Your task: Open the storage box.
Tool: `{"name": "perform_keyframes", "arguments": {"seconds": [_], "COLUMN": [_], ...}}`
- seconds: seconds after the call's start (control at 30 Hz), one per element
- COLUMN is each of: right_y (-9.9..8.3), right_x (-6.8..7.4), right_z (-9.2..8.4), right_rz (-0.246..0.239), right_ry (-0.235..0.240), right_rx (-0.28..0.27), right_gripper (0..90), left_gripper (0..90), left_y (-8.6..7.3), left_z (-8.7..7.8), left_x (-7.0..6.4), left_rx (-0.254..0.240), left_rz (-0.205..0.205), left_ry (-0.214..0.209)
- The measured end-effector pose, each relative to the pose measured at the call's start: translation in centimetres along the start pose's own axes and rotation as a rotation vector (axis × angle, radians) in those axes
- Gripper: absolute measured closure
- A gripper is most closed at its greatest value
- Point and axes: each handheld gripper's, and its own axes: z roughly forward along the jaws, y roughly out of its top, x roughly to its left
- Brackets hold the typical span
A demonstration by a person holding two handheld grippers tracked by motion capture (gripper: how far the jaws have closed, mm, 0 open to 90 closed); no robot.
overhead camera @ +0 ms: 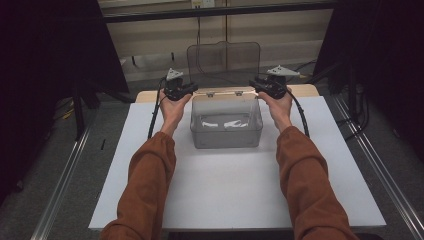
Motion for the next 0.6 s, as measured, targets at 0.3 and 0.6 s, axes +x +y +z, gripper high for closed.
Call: {"name": "perform_keyframes", "arguments": {"seconds": [0.3, 0.6], "right_y": [0.10, 0.49], "right_x": [-0.31, -0.55], "right_z": [0.38, 0.89], "right_rz": [0.049, 0.098], "right_ry": [0.006, -0.003], "right_rx": [0.018, 0.060], "right_gripper": [67.3, 68.0], "left_gripper": [73.6, 72.8], "left_y": [-0.05, 0.39], "left_z": [0.35, 0.66], "left_x": [-0.02, 0.38], "left_rx": [0.002, 0.044], "left_rz": [-0.037, -0.075], "left_ry": [0.012, 0.004]}}
